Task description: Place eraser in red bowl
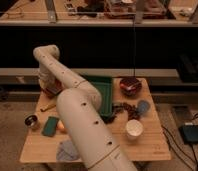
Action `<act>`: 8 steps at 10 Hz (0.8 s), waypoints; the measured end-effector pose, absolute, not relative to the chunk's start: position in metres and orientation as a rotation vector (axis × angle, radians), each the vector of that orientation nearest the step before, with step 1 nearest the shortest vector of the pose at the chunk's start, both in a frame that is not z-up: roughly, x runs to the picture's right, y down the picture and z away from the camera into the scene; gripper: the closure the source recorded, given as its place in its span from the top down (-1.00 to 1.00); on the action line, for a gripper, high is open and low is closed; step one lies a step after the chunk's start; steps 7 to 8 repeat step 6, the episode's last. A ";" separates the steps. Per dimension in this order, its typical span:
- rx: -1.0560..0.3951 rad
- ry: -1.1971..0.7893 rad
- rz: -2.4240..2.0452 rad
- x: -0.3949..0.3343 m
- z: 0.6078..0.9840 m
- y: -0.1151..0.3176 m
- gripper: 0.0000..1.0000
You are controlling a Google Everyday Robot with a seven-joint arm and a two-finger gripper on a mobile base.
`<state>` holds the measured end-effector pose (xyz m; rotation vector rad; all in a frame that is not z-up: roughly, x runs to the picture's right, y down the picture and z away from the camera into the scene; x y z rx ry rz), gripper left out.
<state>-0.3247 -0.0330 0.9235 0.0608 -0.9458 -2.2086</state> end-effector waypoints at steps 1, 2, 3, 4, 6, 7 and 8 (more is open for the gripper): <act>0.061 -0.946 -2.209 -0.325 0.924 -0.033 0.39; 0.061 -0.946 -2.209 -0.325 0.924 -0.033 0.58; 0.061 -0.946 -2.209 -0.325 0.924 -0.033 0.60; 0.061 -0.946 -2.208 -0.325 0.924 -0.033 0.60; 0.061 -0.946 -2.208 -0.325 0.924 -0.033 0.60; 0.061 -0.946 -2.208 -0.325 0.924 -0.033 0.60; 0.061 -0.946 -2.208 -0.325 0.924 -0.033 0.60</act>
